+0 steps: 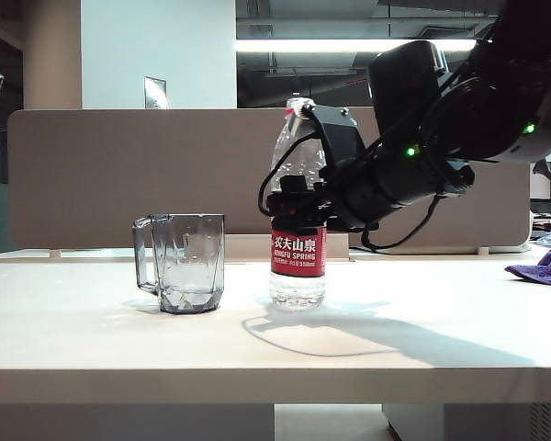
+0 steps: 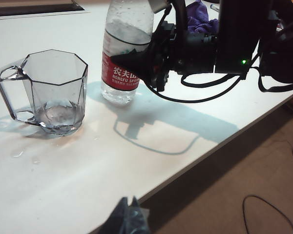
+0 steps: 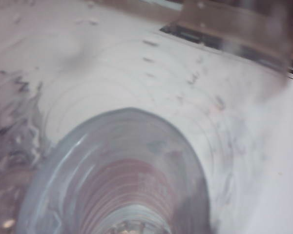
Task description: Pick up the mineral water bottle on the table and pour a little water into the mug.
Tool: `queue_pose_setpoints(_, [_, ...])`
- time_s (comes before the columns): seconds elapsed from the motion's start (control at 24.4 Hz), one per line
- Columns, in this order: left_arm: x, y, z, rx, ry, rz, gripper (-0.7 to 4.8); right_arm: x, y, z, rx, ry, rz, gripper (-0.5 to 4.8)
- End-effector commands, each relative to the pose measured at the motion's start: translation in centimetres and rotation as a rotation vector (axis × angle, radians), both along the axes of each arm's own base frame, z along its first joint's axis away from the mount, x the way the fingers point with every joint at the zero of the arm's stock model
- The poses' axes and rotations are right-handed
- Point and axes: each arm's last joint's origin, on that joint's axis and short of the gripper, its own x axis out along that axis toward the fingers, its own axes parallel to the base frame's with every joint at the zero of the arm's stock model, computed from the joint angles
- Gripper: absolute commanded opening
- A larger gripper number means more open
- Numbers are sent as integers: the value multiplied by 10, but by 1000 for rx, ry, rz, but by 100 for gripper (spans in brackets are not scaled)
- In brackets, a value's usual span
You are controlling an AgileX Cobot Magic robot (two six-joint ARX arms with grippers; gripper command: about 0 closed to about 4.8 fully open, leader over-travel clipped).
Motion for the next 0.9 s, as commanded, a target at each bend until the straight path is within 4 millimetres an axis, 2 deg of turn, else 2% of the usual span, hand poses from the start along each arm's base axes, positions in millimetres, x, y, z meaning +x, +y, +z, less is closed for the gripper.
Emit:
queue_pose_setpoints(0.04, [0, 0, 3, -9, -16, -5, -3, -2, 0, 4, 43, -21, -10, 252])
queue_pose_setpoints(0.16, [0, 0, 3, -10, -16, -5, -3, -1, -1, 6, 120, -2, -40, 252])
queue_pose_setpoints(0.57, [0, 0, 3, -10, -16, -5, -4, -2, -1, 0, 83, 51, -50, 257])
queue_pose_setpoints(0.65, [0, 0, 3, -10, -16, -5, -4, -3, -1, -2, 68, 70, -50, 285])
queue_pose_setpoints(0.78, [0, 0, 3, -10, -16, -5, -4, -3, -1, -4, 56, 82, -50, 287])
queue_pose_setpoints(0.9, [0, 0, 3, -10, -16, -5, -4, -4, -1, -6, 41, 95, -49, 348])
